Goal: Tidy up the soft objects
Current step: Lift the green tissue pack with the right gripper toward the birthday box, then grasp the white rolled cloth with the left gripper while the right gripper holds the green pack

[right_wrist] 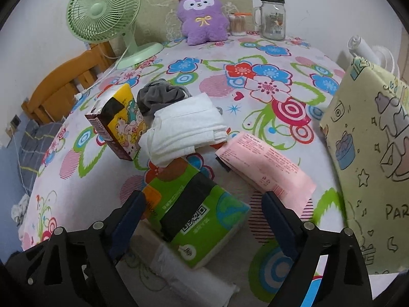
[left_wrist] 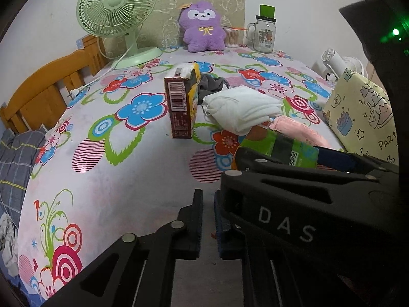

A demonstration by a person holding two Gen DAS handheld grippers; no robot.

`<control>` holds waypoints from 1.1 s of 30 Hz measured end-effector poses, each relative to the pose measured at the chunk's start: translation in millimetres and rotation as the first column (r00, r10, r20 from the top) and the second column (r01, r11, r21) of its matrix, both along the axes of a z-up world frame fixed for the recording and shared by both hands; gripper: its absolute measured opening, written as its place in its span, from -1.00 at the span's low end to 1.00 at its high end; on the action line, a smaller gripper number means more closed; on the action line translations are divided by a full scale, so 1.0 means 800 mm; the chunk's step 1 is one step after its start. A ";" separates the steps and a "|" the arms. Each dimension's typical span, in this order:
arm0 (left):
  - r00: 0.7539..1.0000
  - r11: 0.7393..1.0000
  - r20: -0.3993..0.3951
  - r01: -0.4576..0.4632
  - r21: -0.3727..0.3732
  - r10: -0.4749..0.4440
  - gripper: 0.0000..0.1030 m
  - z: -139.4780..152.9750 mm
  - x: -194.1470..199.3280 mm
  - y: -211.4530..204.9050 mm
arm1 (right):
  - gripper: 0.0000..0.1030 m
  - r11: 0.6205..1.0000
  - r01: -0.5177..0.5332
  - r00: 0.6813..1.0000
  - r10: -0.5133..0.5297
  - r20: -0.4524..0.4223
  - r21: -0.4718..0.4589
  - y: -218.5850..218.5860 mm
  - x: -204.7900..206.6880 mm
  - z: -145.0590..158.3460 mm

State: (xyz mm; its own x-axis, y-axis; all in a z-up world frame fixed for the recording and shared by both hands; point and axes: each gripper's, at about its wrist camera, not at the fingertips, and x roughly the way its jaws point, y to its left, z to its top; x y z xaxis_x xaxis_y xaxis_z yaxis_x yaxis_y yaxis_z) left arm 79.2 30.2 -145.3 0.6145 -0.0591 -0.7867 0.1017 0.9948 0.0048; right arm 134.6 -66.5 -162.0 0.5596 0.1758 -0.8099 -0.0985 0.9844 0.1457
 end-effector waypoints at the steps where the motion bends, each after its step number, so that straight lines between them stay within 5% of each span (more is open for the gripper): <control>1: 1.000 1.000 0.000 0.000 -0.002 0.000 -0.68 0.000 0.001 0.000 | 0.82 1.000 -0.007 1.000 0.007 0.002 -0.001 0.002 0.000 -0.001; 13: 0.999 1.000 0.012 -0.029 0.005 0.029 -0.31 -0.001 -0.001 0.004 | -0.03 0.996 -0.078 0.995 0.081 0.064 -0.051 0.013 -0.023 0.010; 18: 0.999 1.000 0.022 -0.030 0.007 0.030 0.32 0.002 -0.007 0.001 | -0.28 0.995 -0.080 0.991 0.085 0.106 -0.051 0.007 -0.034 0.021; 33: 0.995 0.999 0.104 -0.009 0.031 0.005 0.82 0.028 -0.036 -0.025 | -0.45 0.999 0.011 0.976 0.001 0.217 -0.053 -0.045 -0.072 0.060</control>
State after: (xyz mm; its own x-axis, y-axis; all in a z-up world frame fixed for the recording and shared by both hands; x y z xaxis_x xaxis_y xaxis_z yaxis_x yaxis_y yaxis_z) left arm 50.7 10.0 -122.7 0.6930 -0.0311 -0.7203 0.0922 0.9947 0.0458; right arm 76.7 -102.7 -114.2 0.7240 0.1322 -0.6770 -0.1169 0.9908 0.0685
